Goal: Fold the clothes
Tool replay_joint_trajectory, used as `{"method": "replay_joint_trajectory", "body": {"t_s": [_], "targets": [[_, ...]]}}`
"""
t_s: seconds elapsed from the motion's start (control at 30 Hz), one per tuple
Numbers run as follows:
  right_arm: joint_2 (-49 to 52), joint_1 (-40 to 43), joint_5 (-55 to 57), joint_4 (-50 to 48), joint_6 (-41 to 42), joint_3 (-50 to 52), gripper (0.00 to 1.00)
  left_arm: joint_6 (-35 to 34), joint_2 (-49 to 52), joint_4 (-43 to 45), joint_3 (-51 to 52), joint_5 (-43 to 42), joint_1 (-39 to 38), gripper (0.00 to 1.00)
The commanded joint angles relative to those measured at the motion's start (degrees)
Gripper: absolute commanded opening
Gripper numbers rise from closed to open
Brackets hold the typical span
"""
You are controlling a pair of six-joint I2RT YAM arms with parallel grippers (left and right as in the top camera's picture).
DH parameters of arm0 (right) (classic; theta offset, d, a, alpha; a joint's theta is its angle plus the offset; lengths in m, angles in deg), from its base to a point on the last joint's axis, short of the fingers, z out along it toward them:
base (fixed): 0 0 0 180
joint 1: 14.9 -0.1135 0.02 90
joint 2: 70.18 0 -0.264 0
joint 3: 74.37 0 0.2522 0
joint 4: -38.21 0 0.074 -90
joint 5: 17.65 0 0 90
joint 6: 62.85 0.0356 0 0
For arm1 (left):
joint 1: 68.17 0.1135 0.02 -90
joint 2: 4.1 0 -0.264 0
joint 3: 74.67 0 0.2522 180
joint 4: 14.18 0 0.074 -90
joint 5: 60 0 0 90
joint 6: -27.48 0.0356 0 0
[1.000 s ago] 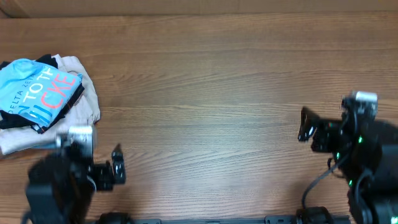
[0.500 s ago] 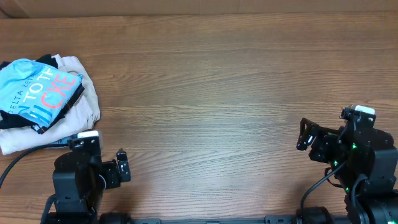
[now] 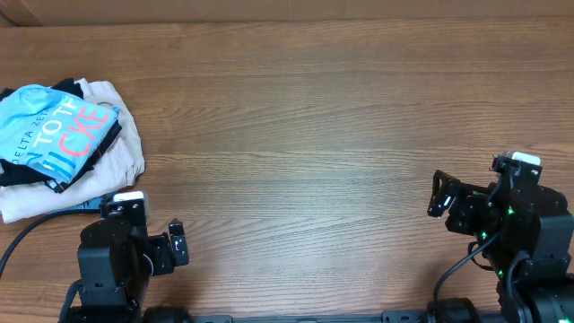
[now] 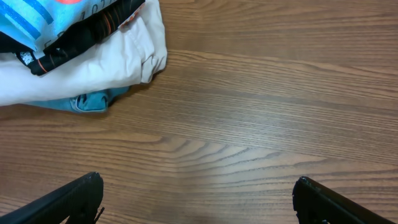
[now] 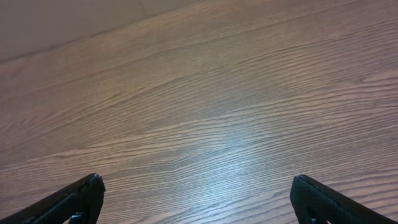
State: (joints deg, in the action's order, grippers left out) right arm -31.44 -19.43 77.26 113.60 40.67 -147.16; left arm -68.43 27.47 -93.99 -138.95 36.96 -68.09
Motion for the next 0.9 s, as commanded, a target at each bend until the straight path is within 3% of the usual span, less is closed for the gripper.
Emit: {"method": "replay_joint_trajectory", "body": {"t_s": [0.0,0.23,0.5,0.67,0.87], "targets": [[-3.5,0.1,0.6,0.0,0.0,1.8,1.00,-1.0,0.3,0.0,0.3,0.9,-0.1,1.00],[-15.5,0.1,-1.2,-0.6,0.1,9.7,1.00,-1.0,0.3,0.0,0.3,0.9,-0.1,1.00],[-32.5,0.0,-3.9,-9.3,0.1,23.2,1.00,-1.0,0.3,0.0,0.3,0.9,-0.1,1.00],[-38.6,0.1,-6.8,-19.1,0.1,32.2,1.00,-1.0,0.3,0.0,0.3,0.9,-0.1,1.00],[-38.6,0.0,-8.7,-37.6,0.1,43.3,1.00,-1.0,0.3,0.0,0.3,0.9,-0.1,1.00]]}}
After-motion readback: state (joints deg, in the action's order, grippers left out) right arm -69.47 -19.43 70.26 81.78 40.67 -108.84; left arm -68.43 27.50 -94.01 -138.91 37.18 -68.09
